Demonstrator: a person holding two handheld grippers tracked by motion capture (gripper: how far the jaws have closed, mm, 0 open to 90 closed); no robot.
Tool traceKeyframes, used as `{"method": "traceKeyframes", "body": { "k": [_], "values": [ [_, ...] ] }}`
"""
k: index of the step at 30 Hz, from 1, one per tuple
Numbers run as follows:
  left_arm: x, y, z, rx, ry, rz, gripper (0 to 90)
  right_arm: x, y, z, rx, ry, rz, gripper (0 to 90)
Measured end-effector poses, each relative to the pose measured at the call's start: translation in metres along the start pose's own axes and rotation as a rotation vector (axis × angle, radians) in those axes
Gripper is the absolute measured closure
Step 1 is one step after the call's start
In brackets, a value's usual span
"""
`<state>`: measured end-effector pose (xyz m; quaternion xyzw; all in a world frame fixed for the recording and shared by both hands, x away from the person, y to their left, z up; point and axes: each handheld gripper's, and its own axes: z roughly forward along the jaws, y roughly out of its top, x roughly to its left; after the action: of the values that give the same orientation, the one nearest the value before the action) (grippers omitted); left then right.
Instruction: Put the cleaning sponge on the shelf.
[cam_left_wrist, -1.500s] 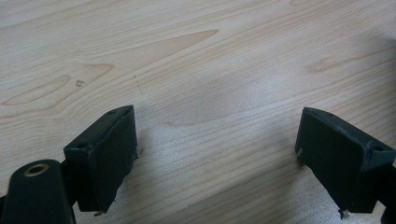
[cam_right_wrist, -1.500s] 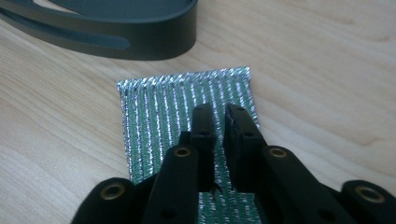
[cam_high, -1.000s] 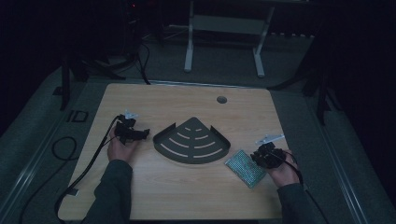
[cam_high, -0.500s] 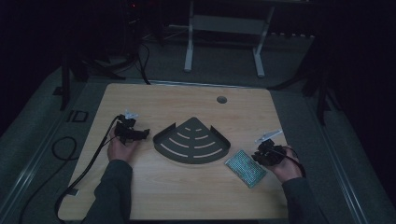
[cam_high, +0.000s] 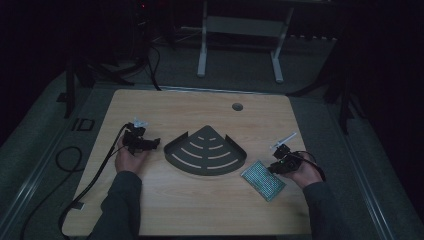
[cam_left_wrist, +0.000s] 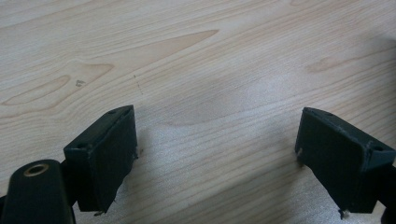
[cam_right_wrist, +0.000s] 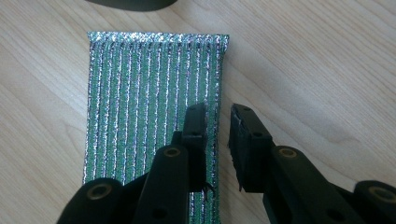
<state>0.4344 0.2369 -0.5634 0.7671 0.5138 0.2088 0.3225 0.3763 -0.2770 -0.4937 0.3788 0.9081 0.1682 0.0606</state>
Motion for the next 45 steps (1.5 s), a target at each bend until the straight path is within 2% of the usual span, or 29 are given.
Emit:
{"method": "traceKeyframes", "body": {
  "k": [8,13,22,38,42,45],
  "values": [
    [0.0,0.0,0.0,0.0,0.0,0.0,13.6,-0.004,0.007,0.005,0.064,0.015,-0.015,79.2],
    [0.0,0.0,0.0,0.0,0.0,0.0,13.6,-0.005,0.01,0.008,0.085,0.038,-0.021,79.2],
    [0.0,0.0,0.0,0.0,0.0,0.0,13.6,-0.005,0.01,0.014,0.133,0.049,-0.036,80.1],
    [0.0,0.0,0.0,0.0,0.0,0.0,13.6,-0.015,0.012,0.02,0.159,0.117,0.013,80.5],
    [0.0,0.0,0.0,0.0,0.0,0.0,13.6,-0.018,0.01,0.02,0.15,0.12,0.03,73.6],
    [0.0,0.0,0.0,0.0,0.0,0.0,13.6,-0.02,0.01,0.021,0.146,0.136,0.041,74.8]
  ]
}}
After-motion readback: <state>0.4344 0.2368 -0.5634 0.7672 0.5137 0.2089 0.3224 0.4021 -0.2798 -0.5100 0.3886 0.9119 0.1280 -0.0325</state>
